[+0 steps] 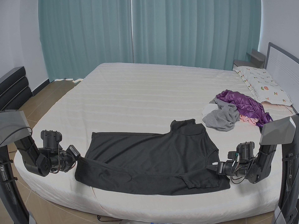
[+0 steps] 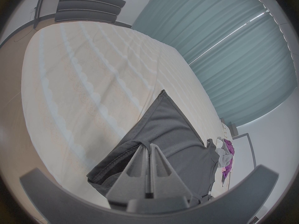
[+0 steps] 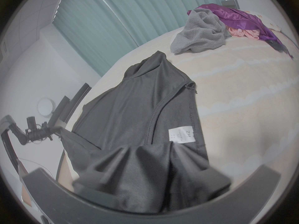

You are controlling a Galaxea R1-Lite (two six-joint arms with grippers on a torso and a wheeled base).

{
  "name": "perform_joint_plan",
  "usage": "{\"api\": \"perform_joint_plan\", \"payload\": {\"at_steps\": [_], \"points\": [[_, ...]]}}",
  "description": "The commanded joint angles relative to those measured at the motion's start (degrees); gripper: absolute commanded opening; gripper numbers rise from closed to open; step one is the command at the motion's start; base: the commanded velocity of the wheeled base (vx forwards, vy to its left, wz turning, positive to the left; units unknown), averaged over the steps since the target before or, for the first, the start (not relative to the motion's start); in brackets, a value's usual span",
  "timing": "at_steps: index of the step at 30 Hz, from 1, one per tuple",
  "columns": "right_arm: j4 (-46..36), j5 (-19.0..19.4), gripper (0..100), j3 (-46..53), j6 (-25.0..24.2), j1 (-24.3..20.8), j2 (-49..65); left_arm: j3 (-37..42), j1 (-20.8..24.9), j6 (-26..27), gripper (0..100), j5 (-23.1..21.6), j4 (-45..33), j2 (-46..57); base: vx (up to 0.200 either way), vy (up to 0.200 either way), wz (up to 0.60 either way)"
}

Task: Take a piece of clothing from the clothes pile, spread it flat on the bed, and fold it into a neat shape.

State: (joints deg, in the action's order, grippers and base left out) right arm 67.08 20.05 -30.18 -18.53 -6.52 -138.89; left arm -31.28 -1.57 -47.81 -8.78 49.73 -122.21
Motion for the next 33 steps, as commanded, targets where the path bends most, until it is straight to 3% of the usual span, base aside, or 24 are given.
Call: {"api": "perform_joint_plan", "payload": {"at_steps": [1, 11, 16, 20, 28, 33], "points": [[-0.02, -0.01, 0, 1.53, 2.53, 1.16, -0.07, -0.01, -0.01, 0.0, 0, -0.01, 0.02, 0.13, 0.0, 0.0, 0.0], [0.24, 0.42, 0, 3.55, 2.27, 2.48, 2.57, 0.61, -0.01, 0.0, 0, -0.01, 0.02, 0.66, 0.0, 0.0, 0.0], [1.29, 2.01, 0, 7.51, -0.89, 2.57, 8.02, 1.66, -0.36, 0.7, 0, 0.16, 0.02, 2.24, 0.0, 0.0, 0.0], [5.34, 2.45, 0, 12.17, -2.12, 2.74, 10.92, 2.89, -0.98, 1.58, 0, 0.16, 0.02, 4.09, 0.0, 0.0, 0.0], [21.95, 3.41, 0, 26.05, -3.44, 5.03, 12.15, 6.58, -0.98, 1.93, 0, 0.25, 0.02, 6.72, 0.0, 0.0, 0.0], [22.74, 6.05, 0, 29.66, -3.62, 5.56, 13.38, 8.69, -0.98, 3.25, 0, 0.34, -1.21, 9.36, 0.0, 0.0, 0.0]]}}
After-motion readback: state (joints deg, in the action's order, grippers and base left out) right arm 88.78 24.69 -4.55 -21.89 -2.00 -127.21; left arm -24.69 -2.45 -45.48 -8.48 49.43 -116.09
